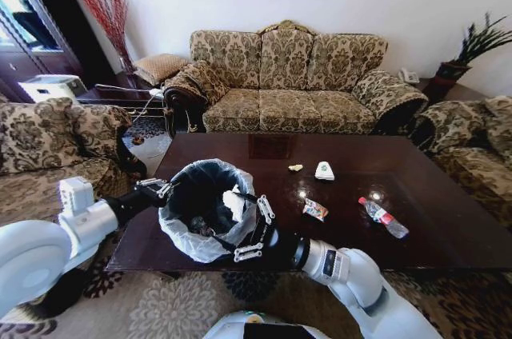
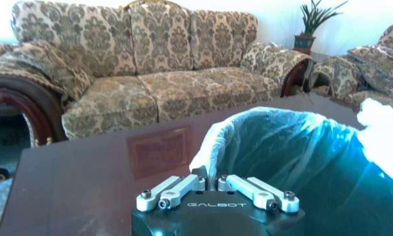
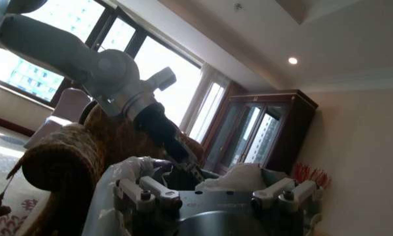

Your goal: Move to the front of the table and place the trash on the table into the trash bin.

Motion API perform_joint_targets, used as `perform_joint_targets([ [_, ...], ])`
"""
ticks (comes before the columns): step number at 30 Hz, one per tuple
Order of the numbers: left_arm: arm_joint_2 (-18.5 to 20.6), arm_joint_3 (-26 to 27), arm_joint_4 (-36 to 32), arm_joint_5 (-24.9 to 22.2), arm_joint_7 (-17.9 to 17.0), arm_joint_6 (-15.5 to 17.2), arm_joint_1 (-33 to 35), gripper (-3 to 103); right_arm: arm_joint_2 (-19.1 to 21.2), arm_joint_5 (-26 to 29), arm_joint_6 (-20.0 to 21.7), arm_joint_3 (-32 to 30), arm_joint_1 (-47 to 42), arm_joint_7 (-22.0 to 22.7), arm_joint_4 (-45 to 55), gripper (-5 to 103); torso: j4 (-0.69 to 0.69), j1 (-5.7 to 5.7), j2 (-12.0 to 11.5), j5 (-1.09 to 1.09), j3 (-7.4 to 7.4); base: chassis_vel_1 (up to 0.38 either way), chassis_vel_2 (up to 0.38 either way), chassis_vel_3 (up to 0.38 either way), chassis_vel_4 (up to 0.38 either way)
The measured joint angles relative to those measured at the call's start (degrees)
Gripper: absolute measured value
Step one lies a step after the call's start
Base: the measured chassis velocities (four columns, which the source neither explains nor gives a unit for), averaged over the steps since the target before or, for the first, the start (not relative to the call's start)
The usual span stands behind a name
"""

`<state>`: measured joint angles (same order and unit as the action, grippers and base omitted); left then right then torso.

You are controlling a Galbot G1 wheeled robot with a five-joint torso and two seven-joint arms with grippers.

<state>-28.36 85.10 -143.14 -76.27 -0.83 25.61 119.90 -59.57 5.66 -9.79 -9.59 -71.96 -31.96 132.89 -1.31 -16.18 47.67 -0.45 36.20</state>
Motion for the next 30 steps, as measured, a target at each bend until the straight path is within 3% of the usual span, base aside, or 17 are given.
perform_joint_targets([
  [5, 0.0, -0.3, 0.0, 0.0, 0.0, 0.1, 0.1, 1, 0.0, -1.7, -2.3, -0.4, 0.4, 2.6, 0.4, 97, 0.00, 0.00, 0.0, 0.02, 0.00, 0.000, 0.000, 0.000, 0.000],
  [10, -0.4, -0.7, -0.1, -0.2, 0.1, 0.2, 0.4, 1, -0.2, 6.2, -3.1, 3.8, 2.3, 9.0, 2.2, 100, 0.01, 0.01, 0.0, 0.02, 0.00, 0.000, 0.000, 0.000, 0.000],
  [12, -1.0, -1.3, -0.1, 0.1, -0.2, 0.4, 0.4, 1, -0.6, 11.6, -2.2, 6.8, 3.6, 13.5, 3.8, 100, -0.01, 0.00, 0.0, 0.01, 0.00, 0.000, 0.000, 0.000, 0.000],
  [14, -1.1, -1.5, -0.1, 0.4, -0.2, 0.4, 0.5, 1, -0.5, 12.6, -1.5, 7.5, 3.8, 14.3, 4.1, 100, -0.01, 0.00, 0.0, 0.00, 0.00, 0.000, 0.000, 0.000, 0.000],
  [15, -1.4, -1.8, -0.1, 1.1, -0.1, 0.5, 0.7, 1, -0.1, 14.0, 1.0, 8.4, 3.8, 15.5, 4.7, 100, -0.01, 0.00, 0.0, 0.00, 0.00, 0.000, 0.000, 0.000, 0.000],
  [16, -1.8, -2.2, -0.1, 3.6, 0.7, 0.6, 1.4, 1, 1.1, 16.7, 10.1, 8.8, 3.4, 16.5, 6.4, 100, 0.01, 0.00, 0.0, -0.03, 0.00, 0.000, 0.000, 0.000, 0.000],
  [17, -2.0, -2.4, -0.1, 5.4, 1.2, 0.6, 1.8, 1, 1.3, 19.7, 13.3, 8.8, 3.5, 16.8, 7.1, 100, 0.02, 0.00, 0.0, -0.04, 0.00, 0.000, 0.000, 0.000, 0.000],
  [18, -2.0, -2.4, -0.1, 5.4, 1.2, 0.6, 1.8, 1, 1.3, 19.7, 13.3, 8.8, 3.5, 16.8, 7.1, 100, 0.02, 0.00, 0.0, -0.04, 0.00, 0.000, 0.000, 0.000, 0.000],
  [19, -2.2, -2.4, -0.1, 7.6, 2.0, 0.6, 2.2, 1, 1.2, 22.2, 16.0, 8.9, 4.0, 17.8, 8.1, 100, 0.03, 0.01, 0.0, 0.00, 0.00, 0.000, 0.000, 0.000, 0.000],
  [20, -2.3, -2.0, -0.1, 9.4, 2.5, 0.6, 2.8, 1, 1.5, 20.7, 20.4, 8.8, 5.1, 19.0, 9.0, 100, -0.01, 0.01, 0.0, 0.04, -0.01, 0.000, 0.000, 0.000, 0.000],
  [21, -2.3, -1.4, -0.1, 10.1, 2.8, 0.6, 3.3, 1, 2.8, 19.1, 20.1, 8.9, 5.6, 16.0, 8.2, 100, -0.02, 0.01, 0.0, 0.00, 0.00, 0.000, 0.000, 0.000, 0.000],
  [23, -2.3, -1.0, -0.1, 10.2, 2.9, 0.6, 3.5, 1, 3.3, 19.8, 19.4, 9.0, 5.9, 14.7, 8.0, 100, -0.02, 0.01, 0.0, -0.04, 0.00, 0.000, 0.000, 0.000, 0.000],
  [26, -2.7, 0.4, -0.1, 10.3, 3.1, 0.6, 4.0, 1, 2.9, 19.3, 21.0, 8.8, 6.9, 16.8, 8.7, 100, 0.02, 0.00, 0.0, 0.00, 0.00, 0.000, 0.000, 0.000, 0.000],
  [28, -3.7, 1.2, -0.1, 11.4, 3.3, 0.5, 5.1, 1, 2.5, 13.7, 13.0, 7.2, 7.2, 11.8, 6.4, 100, -0.01, 0.00, 0.0, 0.03, 0.00, 0.000, 0.000, 0.000, 0.000],
  [30, -4.1, 1.3, -0.1, 11.8, 3.4, 0.4, 5.3, 1, 2.5, 11.4, 11.9, 6.9, 6.9, 10.8, 6.3, 100, -0.02, 0.00, 0.0, 0.03, 0.00, 0.000, 0.000, 0.000, 0.000],
])
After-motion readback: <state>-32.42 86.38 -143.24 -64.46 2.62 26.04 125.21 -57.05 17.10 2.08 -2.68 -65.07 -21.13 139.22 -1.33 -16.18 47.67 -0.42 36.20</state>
